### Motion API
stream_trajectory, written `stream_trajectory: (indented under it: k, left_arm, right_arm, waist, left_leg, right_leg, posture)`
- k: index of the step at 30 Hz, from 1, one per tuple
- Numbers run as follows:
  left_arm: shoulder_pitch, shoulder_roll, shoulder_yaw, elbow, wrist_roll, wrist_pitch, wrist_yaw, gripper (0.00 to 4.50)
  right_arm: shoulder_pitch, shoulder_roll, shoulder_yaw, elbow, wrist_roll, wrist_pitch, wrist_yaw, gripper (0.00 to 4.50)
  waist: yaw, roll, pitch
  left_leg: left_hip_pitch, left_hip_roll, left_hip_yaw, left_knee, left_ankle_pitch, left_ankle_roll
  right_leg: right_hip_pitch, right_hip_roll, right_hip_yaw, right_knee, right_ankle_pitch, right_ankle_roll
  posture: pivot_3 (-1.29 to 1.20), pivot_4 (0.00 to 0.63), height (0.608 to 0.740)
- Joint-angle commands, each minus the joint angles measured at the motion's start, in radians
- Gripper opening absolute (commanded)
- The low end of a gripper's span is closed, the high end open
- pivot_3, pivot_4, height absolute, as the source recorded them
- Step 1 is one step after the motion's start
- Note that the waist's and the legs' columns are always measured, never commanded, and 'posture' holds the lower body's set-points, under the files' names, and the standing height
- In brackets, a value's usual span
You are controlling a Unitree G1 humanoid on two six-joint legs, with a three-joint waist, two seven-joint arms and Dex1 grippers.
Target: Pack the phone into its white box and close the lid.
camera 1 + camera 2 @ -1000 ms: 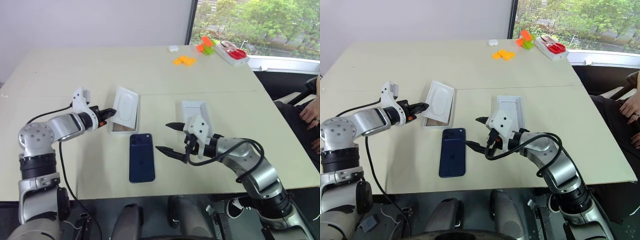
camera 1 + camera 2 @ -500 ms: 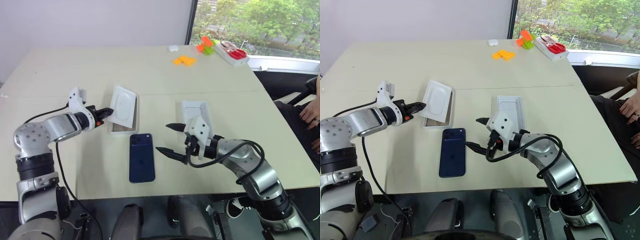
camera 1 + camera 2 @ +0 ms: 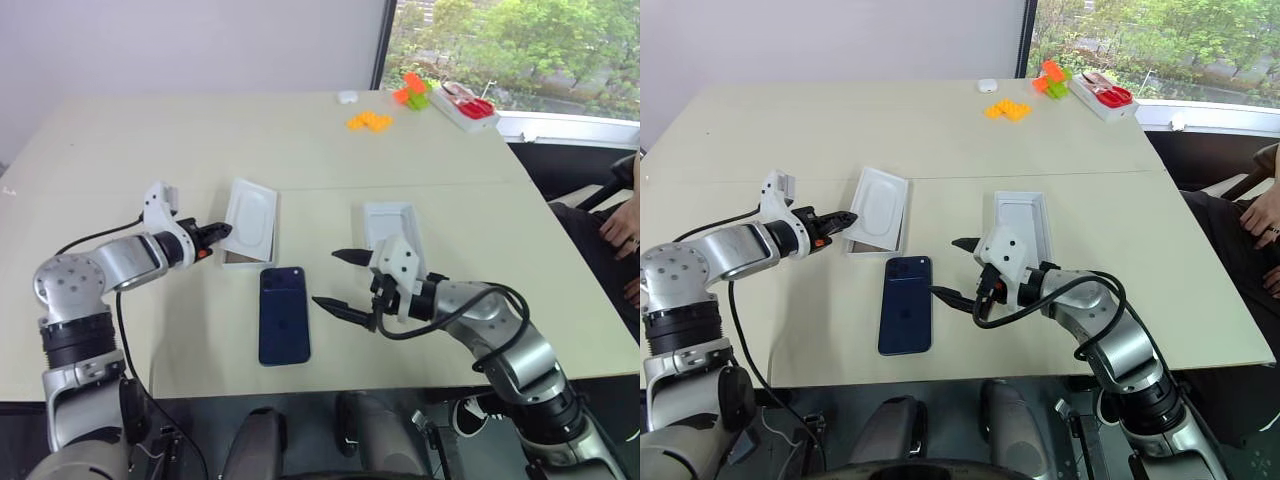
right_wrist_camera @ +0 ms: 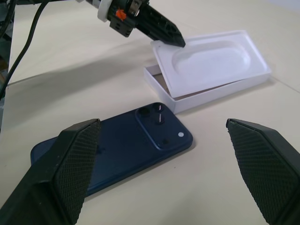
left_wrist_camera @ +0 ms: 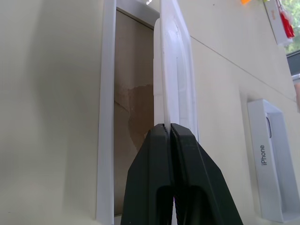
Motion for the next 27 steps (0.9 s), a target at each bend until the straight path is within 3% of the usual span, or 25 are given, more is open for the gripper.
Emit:
stream_trajectory:
  k: [1, 4, 5, 8, 13, 21, 25, 27]
  left_arm:
    - [-0.009, 0.003, 0.022, -0.027, 0.003, -0.001, 0.001, 0.04]
    - [-0.007, 0.002, 0.024, -0.029, 0.005, 0.001, -0.003, 0.04]
    - [-0.005, 0.003, 0.024, -0.031, 0.004, 0.002, -0.004, 0.32]
    - [0.012, 0.009, 0.033, -0.045, -0.002, 0.01, -0.006, 1.44]
    - [0.059, 0.036, 0.089, -0.073, -0.038, 0.017, -0.005, 3.95]
    - [0.163, 0.111, 0.169, -0.171, -0.09, 0.0, -0.079, 3.95]
    - [0.226, 0.17, 0.196, -0.212, 0.012, -0.118, -0.182, 3.95]
    - [0.263, 0.197, 0.164, -0.234, 0.117, -0.206, -0.241, 4.01]
  right_arm:
    - [-0.019, 0.004, -0.017, -0.015, 0.004, -0.02, 0.002, 4.5]
    - [-0.028, 0.007, -0.015, -0.007, 0.002, -0.019, 0.002, 4.5]
    - [-0.03, 0.007, -0.015, -0.005, 0.002, -0.019, 0.003, 4.5]
    - [-0.03, 0.005, -0.015, -0.004, 0.003, -0.021, 0.006, 4.5]
    - [-0.035, 0.008, -0.012, -0.003, 0.003, -0.022, 0.006, 4.5]
    - [-0.049, 0.014, -0.011, -0.003, 0.009, -0.013, 0.003, 4.5]
    - [-0.116, 0.043, 0.006, 0.043, -0.003, 0.01, -0.013, 4.5]
    - [-0.186, 0.074, 0.03, 0.11, -0.042, 0.025, -0.043, 3.98]
  waist:
    - [-0.001, 0.0, 0.0]
    - [0.0, 0.0, 0.0]
    - [0.0, 0.0, 0.0]
    - [0.0, 0.0, 0.0]
    - [-0.002, 0.0, 0.0]
    - [-0.002, 0.0, 0.0]
    - [-0.005, 0.0, 0.0]
    - [-0.005, 0.0, 0.001]
  left_leg:
    - [0.0, 0.0, 0.0, 0.0, 0.0, 0.0]
    - [0.0, 0.0, 0.0, 0.0, 0.0, 0.0]
    - [0.0, 0.0, 0.0, 0.0, 0.0, 0.0]
    - [0.0, 0.0, 0.0, 0.0, 0.0, 0.0]
    - [0.0, 0.0, 0.0, 0.0, 0.0, 0.0]
    - [0.0, 0.001, 0.0, 0.0, 0.0, 0.0]
    - [0.0, 0.001, 0.001, 0.0, 0.0, 0.0]
    - [0.0, 0.001, 0.0, 0.0, 0.0, 0.0]
  right_leg:
    - [0.0, 0.0, 0.0, 0.0, 0.0, 0.0]
    - [0.0, 0.0, 0.0, 0.0, 0.0, 0.0]
    - [0.0, 0.0, 0.0, 0.0, 0.0, 0.0]
    - [0.0, 0.0, 0.0, 0.0, 0.0, 0.0]
    - [0.0, 0.0, 0.0, 0.0, 0.0, 0.0]
    - [0.0, 0.0, 0.0, 0.0, -0.002, -0.002]
    - [-0.001, 0.0, 0.0, 0.0, -0.002, -0.002]
    - [-0.001, 0.001, 0.0, 0.0, -0.002, -0.003]
  posture:
    - [0.0, 0.15, 0.734]
    - [0.0, 0.15, 0.734]
    - [0.0, 0.15, 0.734]
    - [0.0, 0.15, 0.734]
    - [0.0, 0.15, 0.734]
    - [0.0, 0.15, 0.734]
    - [0.0, 0.15, 0.734]
    - [0.0, 0.15, 0.734]
